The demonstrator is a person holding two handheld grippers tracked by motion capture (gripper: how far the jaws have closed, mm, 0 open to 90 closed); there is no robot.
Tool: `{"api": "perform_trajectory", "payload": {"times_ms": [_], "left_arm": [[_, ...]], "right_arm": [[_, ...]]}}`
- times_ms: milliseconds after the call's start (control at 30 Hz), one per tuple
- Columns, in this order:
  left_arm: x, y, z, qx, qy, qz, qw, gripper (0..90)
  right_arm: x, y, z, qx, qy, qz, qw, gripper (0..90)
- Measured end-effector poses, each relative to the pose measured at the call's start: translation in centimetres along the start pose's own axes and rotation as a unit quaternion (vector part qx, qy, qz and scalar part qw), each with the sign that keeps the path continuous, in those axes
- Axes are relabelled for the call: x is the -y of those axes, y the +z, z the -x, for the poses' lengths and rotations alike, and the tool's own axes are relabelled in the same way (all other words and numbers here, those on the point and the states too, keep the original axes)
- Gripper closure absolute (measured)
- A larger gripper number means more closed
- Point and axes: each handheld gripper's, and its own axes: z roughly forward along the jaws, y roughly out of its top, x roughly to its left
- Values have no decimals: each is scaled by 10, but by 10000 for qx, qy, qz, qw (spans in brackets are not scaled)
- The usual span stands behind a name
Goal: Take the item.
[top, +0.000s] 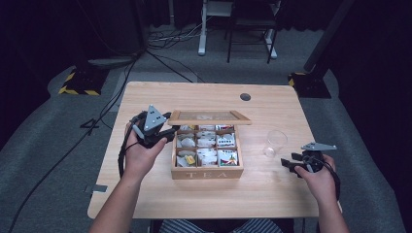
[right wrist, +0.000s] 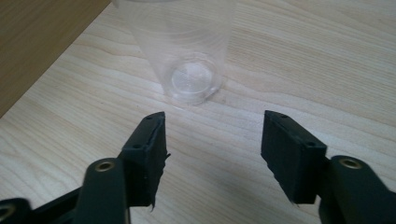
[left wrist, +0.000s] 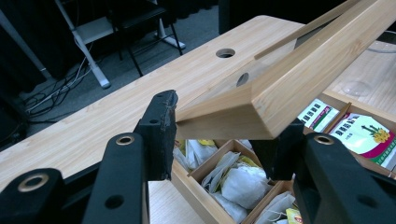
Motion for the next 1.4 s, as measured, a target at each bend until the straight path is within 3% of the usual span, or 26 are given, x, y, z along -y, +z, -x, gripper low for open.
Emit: {"api": "perform_trajectory", "payload": {"times_ms": [400, 467, 500, 600, 767, 800, 867, 900, 1033, 1100, 1133, 1167, 1267, 1400], "left_arm": [[0, 0, 0, 14, 21, -52, 10000, 532], [-1, 0, 0, 21, 27, -74, 10000, 533], [-1, 0, 0, 23, 6, -73, 10000, 533], [-2, 0, 0, 34, -19, -73, 10000, 533], [-2, 0, -1, 26, 6, -74, 10000, 533], [-2, 0, -1, 40, -15, -80, 10000, 532], [-3, 0, -1, 35, 13, -98, 9999, 532], [-3, 0, -1, 37, 13, -114, 9999, 532], [-4, 0, -1, 47, 19, -152, 9999, 532], [-4, 0, -1, 49, 15, -154, 9999, 532], [-3, 0, -1, 56, 9, -153, 9999, 530], [-3, 0, -1, 76, -9, -157, 9998, 530], [-3, 0, -1, 79, -9, -159, 9998, 529], [-2, 0, -1, 91, -5, -164, 9998, 527]], "right_arm": [[-8, -14, -21, -176, -17, -37, 9998, 450], [-11, -17, -26, -150, -127, -60, 9998, 437], [-13, -22, -34, -123, -35, -185, 9997, 427], [-15, -25, -42, -146, -89, -187, 9997, 438], [-24, -34, -63, -266, -226, -62, 9994, 458], [-30, -36, -73, -381, -299, 55, 9988, 467], [-32, -36, -77, -409, -337, 89, 9986, 471], [-38, -36, -88, -500, -385, 251, 9977, 477], [-48, -31, -108, -675, -563, 416, 9953, 479], [-51, -30, -114, -738, -619, 420, 9945, 478], [-58, -26, -126, -846, -788, 415, 9924, 478], [-58, -26, -126, -846, -788, 415, 9924, 478], [-72, -18, -146, -988, -953, 479, 9894, 479], [-79, -12, -156, -1075, -1017, 503, 9877, 481]]}}
